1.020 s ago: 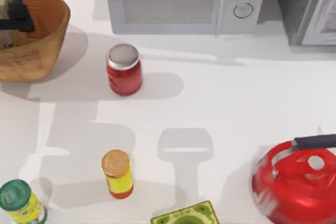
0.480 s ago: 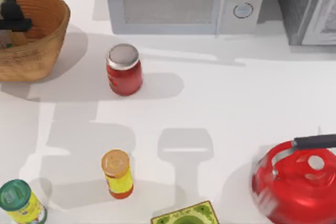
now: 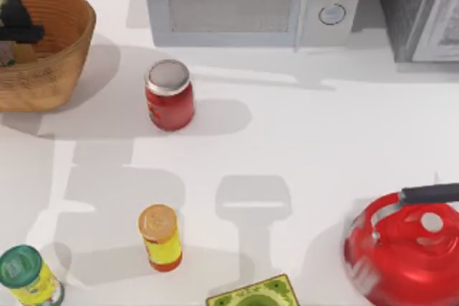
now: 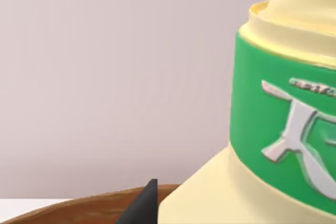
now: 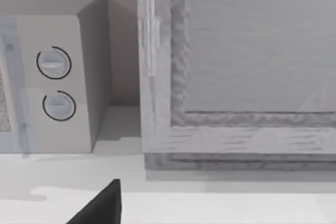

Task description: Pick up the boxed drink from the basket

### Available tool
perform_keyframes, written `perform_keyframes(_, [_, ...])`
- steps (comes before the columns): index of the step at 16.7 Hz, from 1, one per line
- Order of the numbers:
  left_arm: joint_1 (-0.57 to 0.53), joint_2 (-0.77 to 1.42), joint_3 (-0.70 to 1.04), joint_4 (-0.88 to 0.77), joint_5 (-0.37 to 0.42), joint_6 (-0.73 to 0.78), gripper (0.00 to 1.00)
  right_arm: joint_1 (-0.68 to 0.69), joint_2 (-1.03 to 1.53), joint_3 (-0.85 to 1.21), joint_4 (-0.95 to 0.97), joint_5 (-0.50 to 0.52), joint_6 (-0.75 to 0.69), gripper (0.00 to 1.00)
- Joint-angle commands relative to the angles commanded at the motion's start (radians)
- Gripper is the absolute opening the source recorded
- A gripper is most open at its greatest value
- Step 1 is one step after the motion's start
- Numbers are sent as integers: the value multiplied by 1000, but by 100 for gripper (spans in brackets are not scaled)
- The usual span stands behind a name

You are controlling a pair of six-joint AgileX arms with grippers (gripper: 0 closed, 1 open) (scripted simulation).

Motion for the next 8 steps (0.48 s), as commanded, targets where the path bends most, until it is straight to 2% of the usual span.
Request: perform_keyframes(8, [6,-37,6,-33,0,0,0,0,0,0,0,0,0,100])
